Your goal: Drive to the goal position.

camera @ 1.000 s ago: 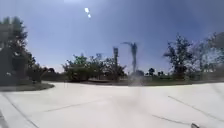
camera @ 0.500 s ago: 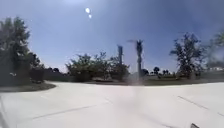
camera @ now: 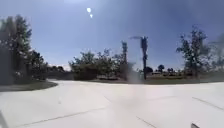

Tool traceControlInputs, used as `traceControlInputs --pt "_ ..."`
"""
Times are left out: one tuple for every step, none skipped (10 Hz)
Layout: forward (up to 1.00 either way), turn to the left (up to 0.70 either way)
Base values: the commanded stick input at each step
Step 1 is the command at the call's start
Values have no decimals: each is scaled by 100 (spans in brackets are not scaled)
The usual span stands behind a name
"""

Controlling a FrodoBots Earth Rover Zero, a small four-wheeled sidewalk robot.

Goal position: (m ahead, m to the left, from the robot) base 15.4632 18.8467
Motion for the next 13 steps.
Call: traceControlInputs --pt "70 0" --pt "70 2" --pt "70 14" --pt "70 14" --pt "70 14" --pt "70 14" --pt "70 14" --pt "70 14" --pt "70 14" --pt "70 14" --pt "70 14" --pt "70 14" --pt "70 14"
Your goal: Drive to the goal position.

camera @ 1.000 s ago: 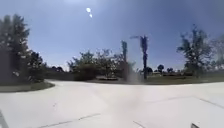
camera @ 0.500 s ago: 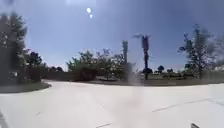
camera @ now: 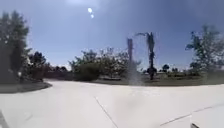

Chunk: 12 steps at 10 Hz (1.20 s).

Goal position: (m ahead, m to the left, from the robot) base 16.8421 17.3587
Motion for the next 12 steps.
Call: traceControlInputs --pt "70 14" --pt "70 14" --pt "70 14" --pt "70 14" --pt "70 14" --pt "70 14" --pt "70 14" --pt "70 14" --pt "70 14" --pt "70 14" --pt "70 14" --pt "70 14"
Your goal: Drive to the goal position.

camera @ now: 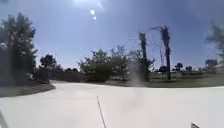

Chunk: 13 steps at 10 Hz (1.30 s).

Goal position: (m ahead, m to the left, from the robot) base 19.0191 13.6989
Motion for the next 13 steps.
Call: traceControlInputs --pt "70 14" --pt "70 14" --pt "70 14" --pt "70 14" --pt "70 14" --pt "70 14" --pt "70 14" --pt "70 14" --pt "70 14" --pt "70 14" --pt "70 14" --pt "70 14" --pt "70 14"
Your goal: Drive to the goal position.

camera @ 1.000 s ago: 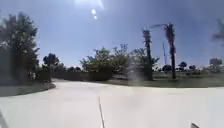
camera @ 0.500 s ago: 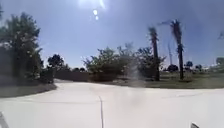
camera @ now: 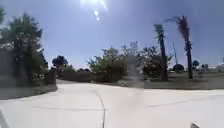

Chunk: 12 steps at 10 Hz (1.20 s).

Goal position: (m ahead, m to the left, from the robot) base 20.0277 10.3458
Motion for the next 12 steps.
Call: traceControlInputs --pt "70 14" --pt "70 14" --pt "70 14" --pt "70 14" --pt "70 14" --pt "70 14" --pt "70 14" --pt "70 14" --pt "70 14" --pt "70 13" --pt "70 0" --pt "70 0"
